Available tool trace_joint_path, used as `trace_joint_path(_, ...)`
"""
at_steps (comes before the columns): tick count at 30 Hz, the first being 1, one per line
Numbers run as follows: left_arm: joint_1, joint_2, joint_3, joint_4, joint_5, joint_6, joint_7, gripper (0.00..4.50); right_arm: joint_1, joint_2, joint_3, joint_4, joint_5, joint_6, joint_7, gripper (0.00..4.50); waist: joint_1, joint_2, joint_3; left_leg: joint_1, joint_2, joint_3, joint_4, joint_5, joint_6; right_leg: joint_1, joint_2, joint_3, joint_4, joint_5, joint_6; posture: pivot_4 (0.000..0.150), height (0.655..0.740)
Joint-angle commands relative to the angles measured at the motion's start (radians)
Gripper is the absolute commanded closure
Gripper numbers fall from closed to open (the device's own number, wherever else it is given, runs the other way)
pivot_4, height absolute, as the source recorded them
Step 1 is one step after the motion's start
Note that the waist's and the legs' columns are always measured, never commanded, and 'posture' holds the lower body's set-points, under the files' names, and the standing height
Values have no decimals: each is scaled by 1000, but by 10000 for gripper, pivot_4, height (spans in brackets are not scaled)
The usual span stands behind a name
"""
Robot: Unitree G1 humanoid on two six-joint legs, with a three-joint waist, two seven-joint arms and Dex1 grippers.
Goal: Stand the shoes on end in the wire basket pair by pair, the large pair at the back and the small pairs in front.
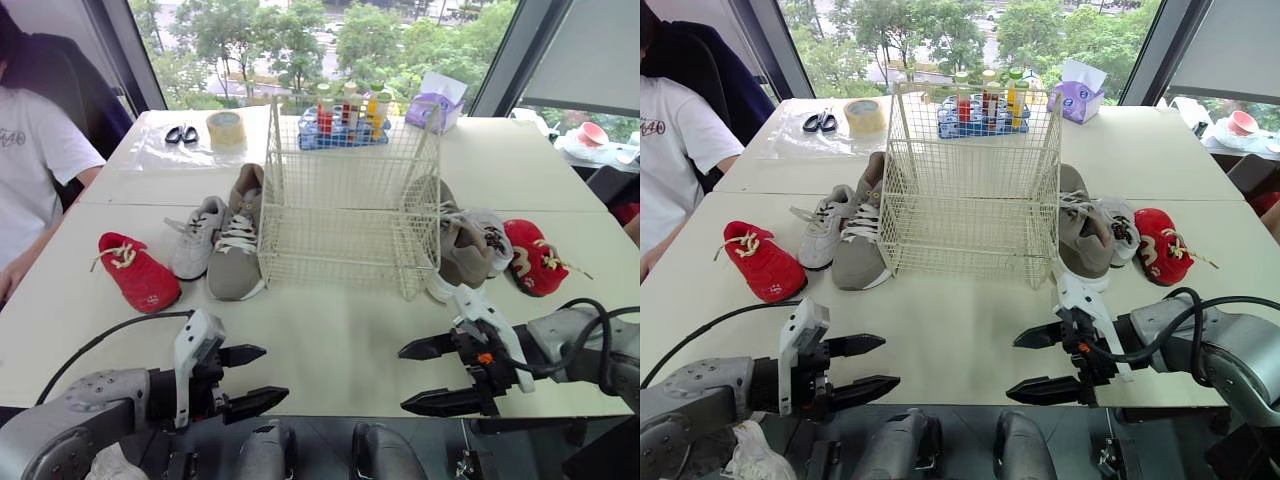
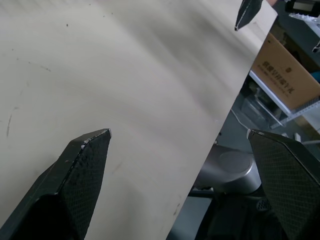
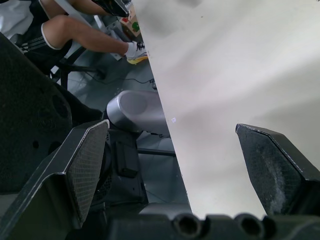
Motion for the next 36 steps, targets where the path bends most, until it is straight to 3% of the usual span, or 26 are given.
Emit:
trace_joint_path(1,-23,-8,-1,2,-4,-14,-2,0,-3,1,-14,-19,9,-4,-3,887,0,0,0,0,0,0,0,0,0,0,0,0,0,0,0,1500,7400)
trace_joint_path(18,-58,-21,-22,30,29,-18,5,0,1,-14,-5,26,-93,-72,22,887,0,0,0,0,0,0,0,0,0,0,0,0,0,0,0,1500,7400)
trace_joint_path(21,-85,58,-7,82,91,-38,-65,0,-90,-53,-148,56,87,4,64,887,0,0,0,0,0,0,0,0,0,0,1,0,0,0,0,1500,7400)
trace_joint_path(24,-221,171,89,133,-17,24,-156,0,-247,-146,-225,119,165,45,124,887,1,3,2,-1,0,0,0,1,-1,-2,1,0,1,1,-2,1500,7400)
trace_joint_path(28,-378,257,154,153,-127,72,-213,0,-543,-184,-86,211,79,16,173,887,-5,3,2,-1,2,-1,-1,0,-5,-6,2,-2,-2,1,-2,1500,7400)
trace_joint_path(33,-481,246,155,119,-208,91,-165,0,-811,-74,301,374,-346,-204,278,887,-33,2,2,-2,1,3,-2,0,-3,-3,1,0,-2,0,1,1500,7400)
trace_joint_path(36,-498,231,155,97,-234,93,-122,0,-873,3,427,489,-486,-292,358,887,-36,2,2,-2,1,4,-2,3,-8,-3,2,1,-1,0,2,1500,7400)
